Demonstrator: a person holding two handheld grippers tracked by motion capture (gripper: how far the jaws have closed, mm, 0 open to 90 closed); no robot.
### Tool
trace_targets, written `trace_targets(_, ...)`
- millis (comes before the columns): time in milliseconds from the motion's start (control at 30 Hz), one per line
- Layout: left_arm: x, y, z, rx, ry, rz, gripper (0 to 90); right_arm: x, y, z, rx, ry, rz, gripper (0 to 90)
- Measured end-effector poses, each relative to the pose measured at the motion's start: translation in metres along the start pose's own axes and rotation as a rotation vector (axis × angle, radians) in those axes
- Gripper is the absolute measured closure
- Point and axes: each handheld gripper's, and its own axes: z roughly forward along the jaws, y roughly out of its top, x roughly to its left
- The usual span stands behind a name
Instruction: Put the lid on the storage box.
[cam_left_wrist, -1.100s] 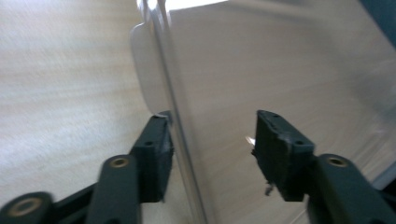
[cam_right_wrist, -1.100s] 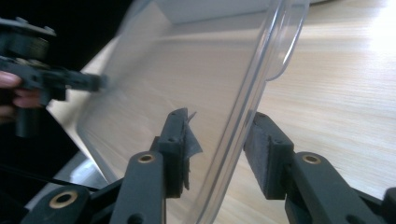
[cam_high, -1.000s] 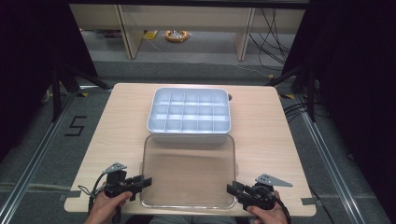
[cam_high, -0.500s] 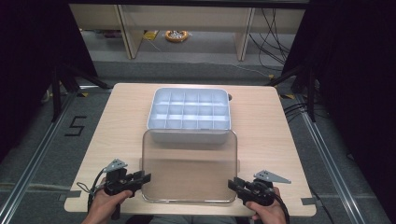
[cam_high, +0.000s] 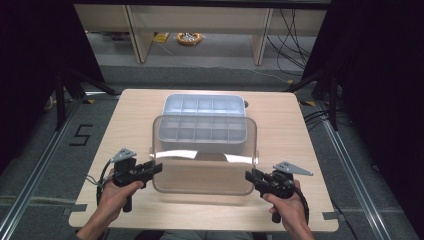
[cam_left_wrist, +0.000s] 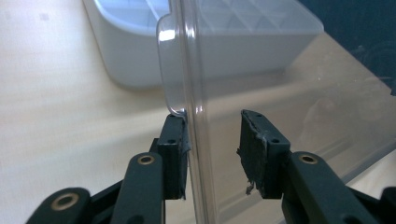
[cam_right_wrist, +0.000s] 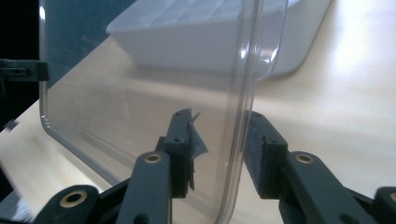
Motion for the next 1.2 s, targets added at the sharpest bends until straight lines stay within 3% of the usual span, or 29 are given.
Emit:
trace_targets(67,0.001,0.013,0.003,-0.012,0.009,0.0,62.0,0.001,0.008,0.002,-0.009,-0.005,0.009,65.6)
trace_targets(100,0.001,0.02,0.005,-0.025,0.009,0.006,62.1,-0.003,0.021,0.005,-0.024,-0.013,-0.022,65.5)
trace_targets(133,0.001,0.026,0.006,-0.034,0.017,0.003,62.1,-0.003,0.021,0.005,-0.024,-0.013,-0.022,65.5)
trace_targets(167,0.001,0.033,0.007,-0.044,0.02,-0.001,62.3,-0.003,0.033,0.009,-0.038,-0.018,0.009,65.4)
trace_targets(200,0.001,0.037,0.009,-0.05,0.022,0.003,62.3,-0.003,0.033,0.009,-0.038,-0.018,0.009,65.4)
trace_targets(300,0.006,0.057,0.015,-0.045,0.03,-0.002,62.7,-0.01,0.049,0.015,-0.059,-0.034,-0.029,65.2)
trace_targets(367,0.01,0.067,0.02,-0.052,0.026,-0.024,62.7,-0.012,0.061,0.021,-0.066,-0.034,-0.009,65.1)
trace_targets(400,0.012,0.073,0.024,-0.055,0.03,-0.034,62.5,-0.009,0.064,0.021,-0.054,-0.029,0.046,65.1)
trace_targets(433,0.014,0.077,0.027,-0.058,0.034,-0.04,61.9,-0.014,0.07,0.026,-0.075,-0.039,-0.002,64.8)
trace_targets(467,0.015,0.08,0.029,-0.058,0.033,-0.057,61.8,-0.015,0.075,0.028,-0.077,-0.037,-0.005,64.7)
trace_targets(533,0.02,0.088,0.035,-0.061,0.035,-0.071,61.9,-0.012,0.083,0.032,-0.068,-0.053,0.039,64.6)
trace_targets(567,0.022,0.091,0.038,-0.068,0.039,-0.08,61.8,-0.017,0.086,0.036,-0.086,-0.061,-0.008,64.5)
trace_targets(600,0.023,0.095,0.04,-0.07,0.043,-0.089,61.7,-0.018,0.09,0.037,-0.088,-0.049,0.003,64.5)
trace_targets(633,0.026,0.098,0.043,-0.081,0.059,-0.06,61.6,-0.019,0.094,0.04,-0.091,-0.053,0.005,64.5)
trace_targets(667,0.024,0.1,0.045,-0.07,0.051,-0.094,61.2,-0.019,0.097,0.042,-0.084,-0.057,0.028,64.3)
trace_targets(700,0.025,0.104,0.048,-0.068,0.056,-0.096,61.0,-0.022,0.1,0.045,-0.09,-0.062,0.009,64.1)
trace_targets(733,0.025,0.106,0.049,-0.066,0.058,-0.096,61.0,-0.019,0.106,0.047,-0.066,-0.081,0.074,63.4)
trace_targets(767,0.026,0.109,0.051,-0.07,0.057,-0.098,61.0,-0.019,0.106,0.047,-0.066,-0.081,0.074,63.4)
trace_targets(800,0.028,0.112,0.052,-0.071,0.056,-0.095,61.1,-0.026,0.108,0.051,-0.087,-0.085,0.014,63.3)
trace_targets(933,0.034,0.121,0.061,-0.078,0.058,-0.115,61.6,-0.027,0.115,0.059,-0.081,-0.094,0.063,62.9)
trace_targets(967,0.035,0.122,0.062,-0.079,0.057,-0.116,61.4,-0.03,0.117,0.061,-0.083,-0.095,0.042,62.6)
trace_targets(1000,0.035,0.124,0.063,-0.079,0.061,-0.122,61.4,-0.03,0.118,0.062,-0.084,-0.094,0.058,62.3)
trace_targets(1033,0.037,0.124,0.064,-0.082,0.062,-0.129,61.4,-0.032,0.12,0.065,-0.093,-0.097,0.043,62.1)
trace_targets(1067,0.038,0.125,0.065,-0.08,0.063,-0.132,61.4,-0.031,0.122,0.066,-0.089,-0.097,0.071,62.0)
trace_targets(1133,0.041,0.127,0.067,-0.078,0.068,-0.147,61.4,-0.033,0.124,0.071,-0.088,-0.106,0.056,61.8)
trace_targets(1200,0.045,0.128,0.069,-0.075,0.074,-0.158,61.2,-0.031,0.127,0.073,-0.083,-0.096,0.079,61.8)
